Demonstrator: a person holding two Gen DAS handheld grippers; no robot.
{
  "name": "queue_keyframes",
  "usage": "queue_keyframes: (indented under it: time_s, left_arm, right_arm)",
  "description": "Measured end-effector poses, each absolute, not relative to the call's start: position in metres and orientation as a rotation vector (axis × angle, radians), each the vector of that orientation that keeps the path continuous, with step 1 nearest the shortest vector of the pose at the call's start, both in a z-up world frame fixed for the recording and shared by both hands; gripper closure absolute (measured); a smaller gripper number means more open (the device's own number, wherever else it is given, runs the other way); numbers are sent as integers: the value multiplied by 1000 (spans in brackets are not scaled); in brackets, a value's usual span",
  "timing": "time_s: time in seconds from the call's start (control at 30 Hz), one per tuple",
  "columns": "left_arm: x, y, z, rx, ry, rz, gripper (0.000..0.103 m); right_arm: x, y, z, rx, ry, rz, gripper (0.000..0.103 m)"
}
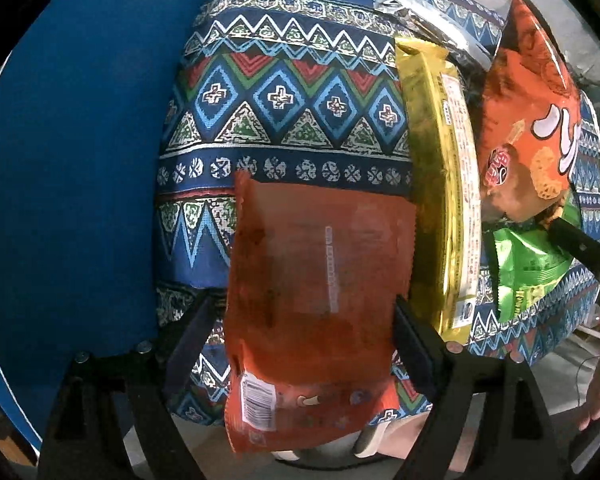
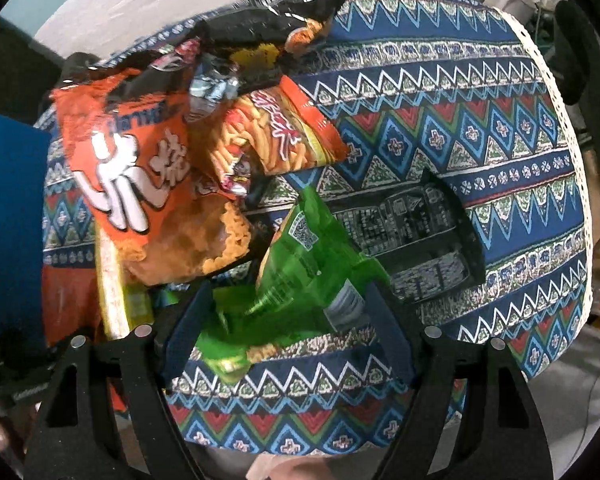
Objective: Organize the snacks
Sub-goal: 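Grasp the red bag with the left tool while the right tool grasps the green bag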
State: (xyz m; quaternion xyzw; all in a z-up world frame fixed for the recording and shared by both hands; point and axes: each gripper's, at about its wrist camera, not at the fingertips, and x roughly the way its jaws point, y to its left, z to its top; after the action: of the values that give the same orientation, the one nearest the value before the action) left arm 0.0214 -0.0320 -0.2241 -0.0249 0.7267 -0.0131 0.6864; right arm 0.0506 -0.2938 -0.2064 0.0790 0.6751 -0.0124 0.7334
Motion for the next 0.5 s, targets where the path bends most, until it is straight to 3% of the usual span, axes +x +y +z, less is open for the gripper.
queue_keyframes:
  time_s: [0.13,0.17,0.2,0.23,0.37,0.5]
  left_arm:
    - [11,-32,-225,-34,1608,-46,16]
    - [10,-34,-224,-22,1597,-52,20]
    - [11,-39,-222,-18,1586,-69,33]
    - [15,-46,-222,-25,1590,-94,36]
    - [15,-51,-221,-13,1589,-115,40]
    - [11,-58,-215,5,1569,-140,45]
  right_arm:
    - [53,-284,-216,118,1485,-9,25]
    - [53,-280,-217,85,1480,12,25]
    - [52,-278,-216,59,1470,31,26]
    - [52,-274,-216,16,1462,47,26]
    - [50,-260,-220,-213,1437,49,26]
    - [46,-265,-223,-264,1449,44,26]
